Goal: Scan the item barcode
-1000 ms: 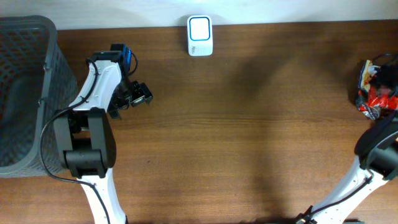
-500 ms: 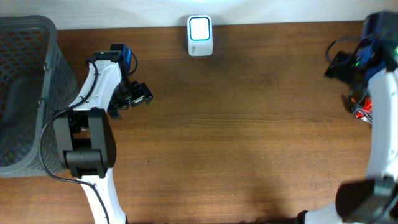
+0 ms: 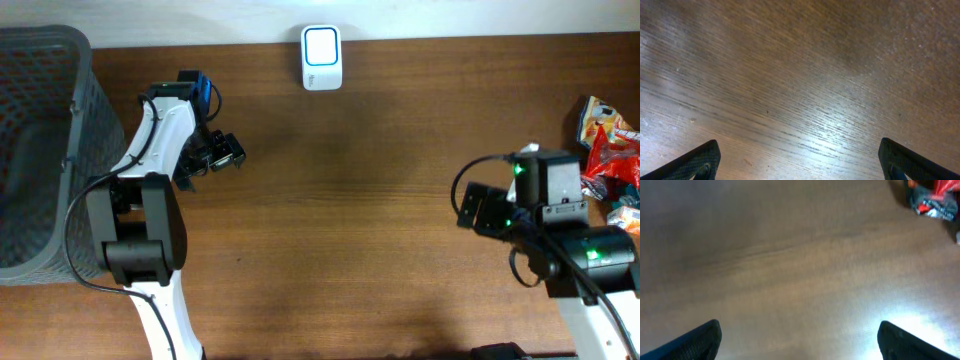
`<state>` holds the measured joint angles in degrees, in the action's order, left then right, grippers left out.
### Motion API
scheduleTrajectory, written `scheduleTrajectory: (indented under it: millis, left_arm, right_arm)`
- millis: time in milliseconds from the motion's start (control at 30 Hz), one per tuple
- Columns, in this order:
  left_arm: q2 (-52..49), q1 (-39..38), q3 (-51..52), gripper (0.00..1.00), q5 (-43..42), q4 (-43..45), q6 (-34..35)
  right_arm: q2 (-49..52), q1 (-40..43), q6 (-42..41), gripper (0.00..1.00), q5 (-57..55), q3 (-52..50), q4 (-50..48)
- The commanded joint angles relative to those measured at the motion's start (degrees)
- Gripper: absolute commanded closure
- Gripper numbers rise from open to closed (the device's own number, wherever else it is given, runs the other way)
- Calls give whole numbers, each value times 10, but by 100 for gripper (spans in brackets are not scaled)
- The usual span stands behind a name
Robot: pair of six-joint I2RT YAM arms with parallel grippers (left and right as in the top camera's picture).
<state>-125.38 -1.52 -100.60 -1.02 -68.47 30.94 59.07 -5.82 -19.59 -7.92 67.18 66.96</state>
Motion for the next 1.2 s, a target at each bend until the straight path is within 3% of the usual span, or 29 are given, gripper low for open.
scheduleTrajectory:
  millis: [0, 500, 667, 867, 1000, 1167]
  left_arm:
    - [-3, 3, 3, 1, 4, -1, 3]
    - [-3, 2, 3, 1, 4, -1, 3]
    - [-3, 2, 3, 1, 4, -1, 3]
    - [-3, 2, 3, 1, 4, -1, 3]
    - [-3, 2, 3, 1, 4, -1, 3]
    - [-3, 2, 3, 1, 4, -1, 3]
  right_arm:
    - [3, -5, 2, 2, 7, -9, 5]
    - [89, -5, 2, 2, 21, -9, 46]
    - [62, -5, 3, 1, 25, -45, -59]
    - [-42, -5, 19, 1, 54, -190, -217]
    - [-189, -5, 168, 1, 207, -349, -435]
    - [-365, -1, 179, 2, 223, -475, -514]
